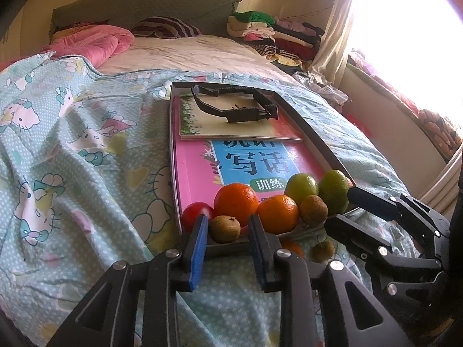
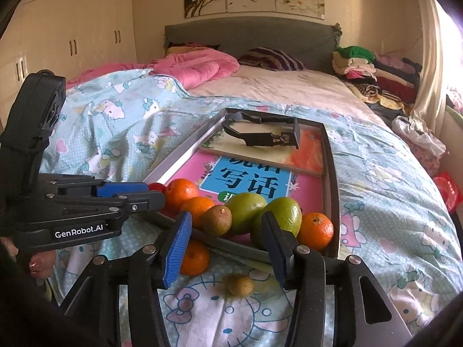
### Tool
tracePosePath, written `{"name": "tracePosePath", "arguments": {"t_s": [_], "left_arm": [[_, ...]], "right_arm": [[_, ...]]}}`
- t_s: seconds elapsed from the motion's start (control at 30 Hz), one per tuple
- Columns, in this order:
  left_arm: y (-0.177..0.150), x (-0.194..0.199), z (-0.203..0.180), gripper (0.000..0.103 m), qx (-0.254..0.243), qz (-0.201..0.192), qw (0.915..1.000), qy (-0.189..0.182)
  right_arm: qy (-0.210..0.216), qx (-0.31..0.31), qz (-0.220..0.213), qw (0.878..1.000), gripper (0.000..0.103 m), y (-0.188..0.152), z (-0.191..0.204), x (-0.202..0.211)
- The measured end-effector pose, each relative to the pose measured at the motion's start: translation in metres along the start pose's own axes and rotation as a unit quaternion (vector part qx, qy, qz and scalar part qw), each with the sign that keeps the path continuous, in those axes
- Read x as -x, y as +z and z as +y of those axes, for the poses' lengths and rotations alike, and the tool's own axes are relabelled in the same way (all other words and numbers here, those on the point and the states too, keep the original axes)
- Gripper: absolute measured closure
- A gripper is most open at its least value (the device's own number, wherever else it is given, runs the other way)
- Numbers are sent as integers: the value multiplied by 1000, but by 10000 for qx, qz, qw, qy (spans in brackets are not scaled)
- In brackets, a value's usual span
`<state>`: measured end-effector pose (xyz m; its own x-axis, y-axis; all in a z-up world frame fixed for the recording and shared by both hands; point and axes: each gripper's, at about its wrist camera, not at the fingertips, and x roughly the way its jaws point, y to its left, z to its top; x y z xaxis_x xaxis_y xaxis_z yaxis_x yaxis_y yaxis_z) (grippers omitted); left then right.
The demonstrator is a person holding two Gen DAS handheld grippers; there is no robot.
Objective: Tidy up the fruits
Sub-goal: 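Open both grippers to release the brown fruits in the tray, then withdraw both grippers toward the last orange and brown fruit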
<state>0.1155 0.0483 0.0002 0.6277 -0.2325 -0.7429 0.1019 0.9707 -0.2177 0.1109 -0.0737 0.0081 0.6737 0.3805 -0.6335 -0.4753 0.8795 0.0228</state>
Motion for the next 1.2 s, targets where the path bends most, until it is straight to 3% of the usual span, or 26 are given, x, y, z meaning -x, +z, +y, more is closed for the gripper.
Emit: {"name": "tracePosePath", "arguments": {"t_s": [0.73, 1.2], "left_arm": [[1, 29, -6, 41, 13, -291, 9996, -29], [0, 51, -17, 38, -43, -431, 9991, 35]], "right_arm": [[-130, -242, -189, 9994, 39, -1, -12, 27], [-173, -330, -309, 9988, 35, -7, -21, 49]]}}
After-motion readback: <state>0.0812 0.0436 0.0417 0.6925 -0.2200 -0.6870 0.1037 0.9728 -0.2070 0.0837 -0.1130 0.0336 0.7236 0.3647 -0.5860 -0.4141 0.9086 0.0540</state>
